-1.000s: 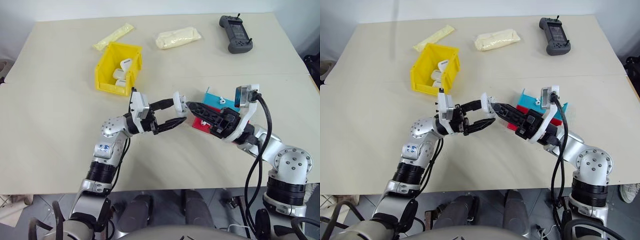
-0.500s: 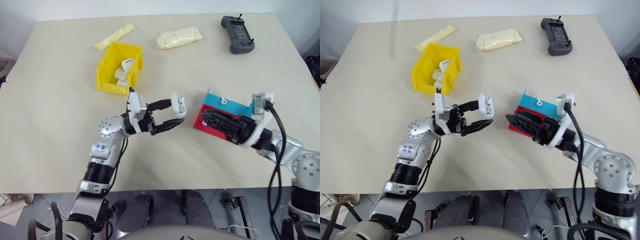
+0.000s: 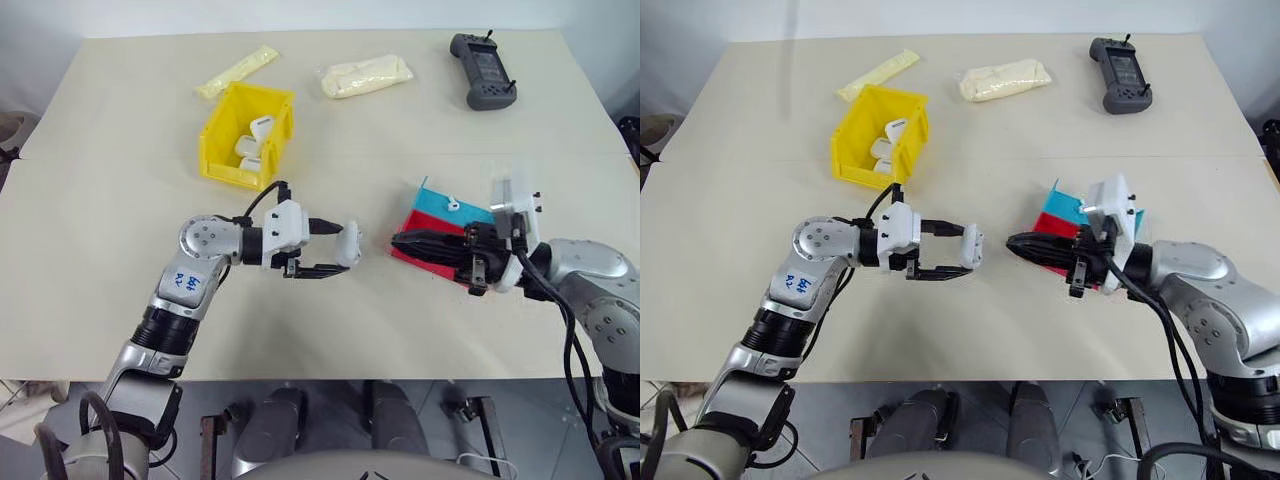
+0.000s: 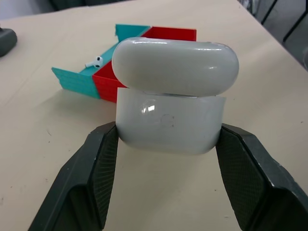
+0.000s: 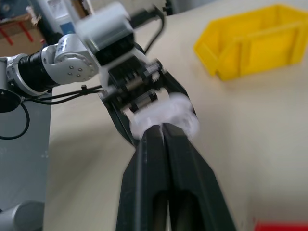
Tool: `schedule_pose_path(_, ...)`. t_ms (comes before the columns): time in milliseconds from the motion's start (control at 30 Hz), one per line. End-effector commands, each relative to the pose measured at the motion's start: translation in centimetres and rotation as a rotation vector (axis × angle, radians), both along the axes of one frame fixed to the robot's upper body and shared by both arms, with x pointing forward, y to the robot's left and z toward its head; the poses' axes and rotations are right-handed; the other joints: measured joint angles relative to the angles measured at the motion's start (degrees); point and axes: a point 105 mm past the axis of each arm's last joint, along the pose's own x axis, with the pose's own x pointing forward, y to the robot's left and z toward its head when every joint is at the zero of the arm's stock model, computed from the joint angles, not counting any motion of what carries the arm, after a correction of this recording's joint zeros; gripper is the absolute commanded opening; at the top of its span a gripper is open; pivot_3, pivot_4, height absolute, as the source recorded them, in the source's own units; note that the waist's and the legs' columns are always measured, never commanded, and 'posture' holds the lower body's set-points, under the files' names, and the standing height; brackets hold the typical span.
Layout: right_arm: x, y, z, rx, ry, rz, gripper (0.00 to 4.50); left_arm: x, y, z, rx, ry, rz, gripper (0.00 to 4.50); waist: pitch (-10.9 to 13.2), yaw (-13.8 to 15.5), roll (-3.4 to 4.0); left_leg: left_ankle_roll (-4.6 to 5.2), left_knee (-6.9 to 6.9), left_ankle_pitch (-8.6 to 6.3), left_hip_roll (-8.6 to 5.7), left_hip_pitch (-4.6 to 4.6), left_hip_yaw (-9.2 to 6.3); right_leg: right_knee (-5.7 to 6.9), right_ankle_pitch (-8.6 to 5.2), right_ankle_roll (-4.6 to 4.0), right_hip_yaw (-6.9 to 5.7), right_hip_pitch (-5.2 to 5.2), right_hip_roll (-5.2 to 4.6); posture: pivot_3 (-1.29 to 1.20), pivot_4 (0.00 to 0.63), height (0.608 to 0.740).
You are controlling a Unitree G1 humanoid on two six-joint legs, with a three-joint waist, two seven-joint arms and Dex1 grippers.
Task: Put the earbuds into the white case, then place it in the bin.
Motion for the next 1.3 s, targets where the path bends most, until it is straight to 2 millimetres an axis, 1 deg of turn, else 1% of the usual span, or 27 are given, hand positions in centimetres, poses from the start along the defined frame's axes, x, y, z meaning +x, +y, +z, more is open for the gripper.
schedule_pose_path(33,0.1,1.5,0.7,-0.018,-0.026,0.052,0.06,0.1,-0.9,0.2,0.012,-0.006,-0.008,2.72,0.0,0.0,0.0,0.0,-0.01,0.0,0.02,0.0,-0.01,0.0,0.0,0.0,-0.02,0.0,0.01,0.0,0.15,0.74)
schedule_pose_path(133,0.4,2.9,0.8,-0.044,-0.028,0.095,0.06,0.0,-1.6,0.1,0.013,-0.001,-0.023,2.72,0.0,-0.1,0.0,0.0,-0.01,0.0,0.04,0.0,-0.01,0.0,0.0,0.0,-0.03,0.0,0.02,0.0,0.15,0.74)
schedule_pose_path(200,0.7,3.6,0.4,-0.075,-0.019,0.113,0.06,-0.1,-1.9,0.2,0.006,-0.001,-0.029,2.72,0.0,-0.1,0.0,0.0,-0.02,0.0,0.04,0.0,-0.02,0.01,0.0,0.0,-0.03,-0.01,0.02,0.0,0.15,0.74)
schedule_pose_path(333,1.1,3.8,-0.5,-0.111,0.008,0.11,0.06,-0.1,-2.3,0.4,-0.011,-0.009,-0.028,2.72,0.0,0.0,0.0,0.0,-0.01,0.0,0.02,-0.01,-0.02,0.01,0.0,0.0,-0.03,-0.01,0.01,0.0,0.15,0.74)
schedule_pose_path(400,1.5,3.2,-1.4,-0.133,0.027,0.081,0.06,-0.1,-2.2,0.7,-0.026,-0.02,-0.018,2.72,0.0,0.0,0.0,0.0,0.0,0.0,0.0,-0.01,-0.03,0.01,0.0,0.0,-0.03,-0.01,0.0,0.0,0.15,0.74)
schedule_pose_path(500,1.6,1.4,-2.1,-0.159,0.034,0.043,0.06,-0.2,-1.7,0.9,-0.045,-0.03,-0.012,2.72,0.0,0.0,0.0,0.0,-0.01,0.0,-0.01,-0.01,-0.02,0.02,0.0,0.0,-0.03,-0.01,0.0,0.0,0.15,0.74)
schedule_pose_path(533,1.6,1.1,-2.2,-0.162,0.034,0.037,0.06,-0.3,-1.7,0.9,-0.049,-0.031,-0.013,2.72,0.0,0.0,-0.01,0.0,-0.02,0.0,0.0,-0.02,-0.02,0.02,0.0,0.0,-0.03,-0.02,0.0,0.0,0.15,0.74)
schedule_pose_path(600,1.7,-0.4,-2.4,-0.139,0.071,-0.02,0.06,-0.5,-1.3,0.9,-0.064,-0.034,-0.011,2.72,0.0,0.0,-0.01,0.0,-0.01,0.0,-0.01,-0.02,-0.03,0.02,0.0,0.0,-0.04,-0.02,0.0,0.0,0.15,0.74)
schedule_pose_path(667,1.8,-1.6,-2.5,-0.137,0.069,-0.059,0.06,-0.8,-1.1,1.0,-0.088,-0.03,-0.011,2.72,0.0,0.0,-0.01,0.0,-0.02,0.0,0.01,-0.02,-0.02,0.02,0.0,0.0,-0.04,-0.02,0.0,0.0,0.15,0.74)
schedule_pose_path(767,1.6,-2.8,-2.6,-0.117,0.041,-0.096,0.06,-1.2,-0.8,1.5,-0.162,-0.016,0.001,2.72,0.0,0.0,-0.01,0.0,0.0,0.0,0.01,-0.01,-0.02,0.02,0.0,0.0,-0.03,-0.01,0.0,0.0,0.15,0.74)
schedule_pose_path(800,1.6,-3.2,-2.4,-0.101,0.015,-0.118,0.06,-1.2,-0.3,1.7,-0.19,-0.009,0.024,2.72,0.0,0.0,-0.01,0.0,-0.01,0.0,0.02,-0.01,-0.01,0.02,0.0,0.0,-0.03,-0.02,0.0,0.0,0.15,0.74)
schedule_pose_path(867,1.4,-3.8,-1.9,-0.05,-0.001,-0.145,0.43,-1.4,0.9,1.8,-0.235,0.0,0.065,2.72,0.0,-0.1,-0.01,0.0,-0.01,0.0,0.04,-0.01,-0.01,0.02,0.0,0.0,-0.03,-0.02,0.02,0.0,0.15,0.74)
schedule_pose_path(967,1.2,-4.2,-0.2,0.027,-0.128,-0.19,1.26,-0.8,3.2,1.8,-0.305,-0.004,0.224,2.72,0.0,-0.2,0.0,-0.01,-0.04,0.0,0.1,0.01,0.01,0.01,0.0,0.0,-0.01,-0.02,0.05,0.0,0.15,0.74)
schedule_pose_path(1000,0.8,-4.3,-0.2,-0.001,-0.173,-0.189,1.62,-0.3,4.2,1.9,-0.342,0.011,0.309,2.72,0.0,-0.1,0.0,-0.02,-0.04,0.0,0.11,0.01,0.02,0.03,0.0,0.0,-0.01,-0.02,0.06,0.0,0.15,0.74)
schedule_pose_path(1067,0.3,-4.3,-0.5,-0.042,-0.218,-0.179,2.25,0.1,5.7,1.9,-0.386,0.028,0.418,2.72,0.0,0.0,-0.01,-0.03,-0.02,0.01,0.1,0.01,0.01,0.02,0.0,0.0,-0.01,-0.02,0.06,0.0,0.15,0.74)
schedule_pose_path(1200,0.2,-4.8,-0.6,-0.016,-0.279,-0.243,3.58,1.0,10.1,2.6,-0.484,0.01,0.687,2.72,0.0,0.2,-0.03,-0.02,-0.01,0.0,0.06,0.02,0.0,0.03,0.0,0.0,0.0,0.03,0.04,0.0,0.15,0.74)
schedule_pose_path(1267,0.4,-5.1,-0.3,-0.004,-0.322,-0.277,4.27,1.5,12.1,3.9,-0.615,0.014,0.782,2.72,0.0,0.1,-0.03,-0.02,-0.01,0.0,0.06,0.03,0.0,0.03,0.0,0.0,0.0,0.02,0.04,0.0,0.15,0.74)
schedule_pose_path(1300,0.5,-5.2,-0.1,-0.001,-0.332,-0.294,4.47,1.7,12.7,4.4,-0.669,0.023,0.814,2.72,0.0,0.1,-0.03,-0.02,0.0,0.01,0.06,0.03,0.0,0.03,0.0,0.0,0.0,0.01,0.04,0.0,0.15,0.74)
